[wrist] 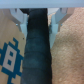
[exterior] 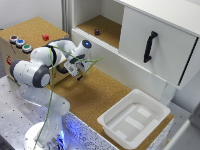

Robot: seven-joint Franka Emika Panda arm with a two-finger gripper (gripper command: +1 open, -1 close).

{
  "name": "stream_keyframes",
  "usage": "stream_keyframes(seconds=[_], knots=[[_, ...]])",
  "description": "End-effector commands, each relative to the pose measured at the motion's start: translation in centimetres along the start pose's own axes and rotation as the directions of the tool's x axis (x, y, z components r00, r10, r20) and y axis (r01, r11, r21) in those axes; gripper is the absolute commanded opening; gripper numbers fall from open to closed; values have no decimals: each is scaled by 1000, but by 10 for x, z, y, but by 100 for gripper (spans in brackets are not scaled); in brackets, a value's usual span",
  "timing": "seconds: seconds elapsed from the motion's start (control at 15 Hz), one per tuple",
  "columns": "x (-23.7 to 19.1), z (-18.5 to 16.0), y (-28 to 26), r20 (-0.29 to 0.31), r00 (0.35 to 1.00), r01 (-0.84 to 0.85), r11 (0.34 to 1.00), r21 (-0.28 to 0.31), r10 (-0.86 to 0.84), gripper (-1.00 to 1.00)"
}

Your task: Grasp the yellow block

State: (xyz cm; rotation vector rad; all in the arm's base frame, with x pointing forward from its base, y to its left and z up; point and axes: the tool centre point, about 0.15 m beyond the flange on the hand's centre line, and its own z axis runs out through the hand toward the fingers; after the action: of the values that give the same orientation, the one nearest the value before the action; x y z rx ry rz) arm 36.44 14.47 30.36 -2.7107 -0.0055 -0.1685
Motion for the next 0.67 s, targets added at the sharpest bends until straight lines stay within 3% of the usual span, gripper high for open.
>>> stream_keyframes(seconds=[0.0, 0.2, 0.4, 0.6], knots=[[14, -27, 9, 4, 999, 45, 991, -128, -45, 100], [13, -46, -6, -37, 998, 53, 985, -162, -60, 100], [11, -72, -32, -89, 990, 83, 968, -237, -107, 100], [6, -100, -62, -158, 976, 119, 972, -203, -152, 100]])
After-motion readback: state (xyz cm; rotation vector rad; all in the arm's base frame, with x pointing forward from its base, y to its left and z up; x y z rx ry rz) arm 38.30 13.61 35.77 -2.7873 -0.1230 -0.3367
